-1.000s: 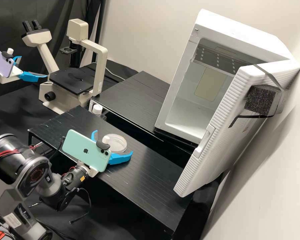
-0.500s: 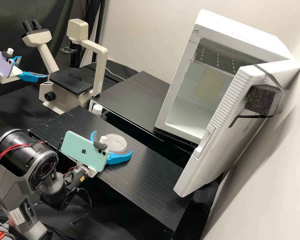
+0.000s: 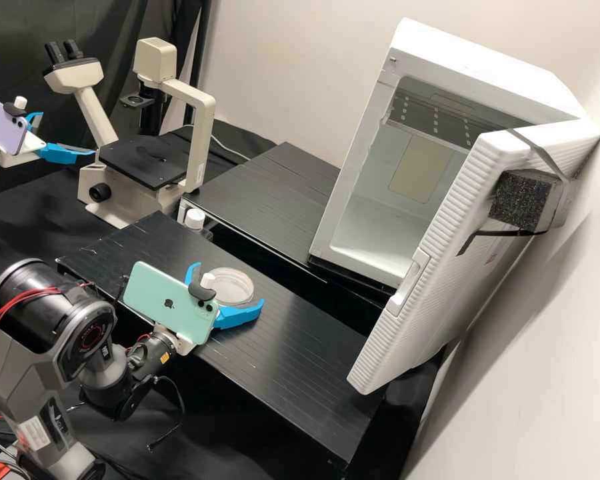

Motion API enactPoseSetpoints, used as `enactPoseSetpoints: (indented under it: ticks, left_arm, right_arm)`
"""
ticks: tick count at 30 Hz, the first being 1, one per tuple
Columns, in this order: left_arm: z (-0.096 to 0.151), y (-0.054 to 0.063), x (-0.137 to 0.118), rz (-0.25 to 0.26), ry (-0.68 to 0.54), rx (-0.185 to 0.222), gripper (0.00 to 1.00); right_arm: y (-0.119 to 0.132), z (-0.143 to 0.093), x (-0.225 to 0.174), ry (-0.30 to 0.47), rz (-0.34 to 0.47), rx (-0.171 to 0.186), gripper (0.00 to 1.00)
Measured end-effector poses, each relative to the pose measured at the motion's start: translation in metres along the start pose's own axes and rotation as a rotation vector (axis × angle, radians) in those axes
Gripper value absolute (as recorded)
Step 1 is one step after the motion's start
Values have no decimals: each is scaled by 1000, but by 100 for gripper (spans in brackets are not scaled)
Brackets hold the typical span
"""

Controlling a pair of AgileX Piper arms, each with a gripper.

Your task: Return the petri dish to the incubator.

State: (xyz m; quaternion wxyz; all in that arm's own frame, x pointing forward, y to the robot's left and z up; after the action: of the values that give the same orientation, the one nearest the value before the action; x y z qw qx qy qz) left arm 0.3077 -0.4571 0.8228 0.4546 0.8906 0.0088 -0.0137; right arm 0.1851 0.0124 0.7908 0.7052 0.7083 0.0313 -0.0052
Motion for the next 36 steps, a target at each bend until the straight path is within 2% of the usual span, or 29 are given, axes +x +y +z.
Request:
enactPoseSetpoints:
  ticks: [30,36]
  left_arm:
    - [0,0,0,0,0,0,100]
    - [0,0,0,0,0,0,100]
  right_arm:
    - [-3,-3,0,0,3,19,0]
    - [13,-1,-5,7,58,2,0]
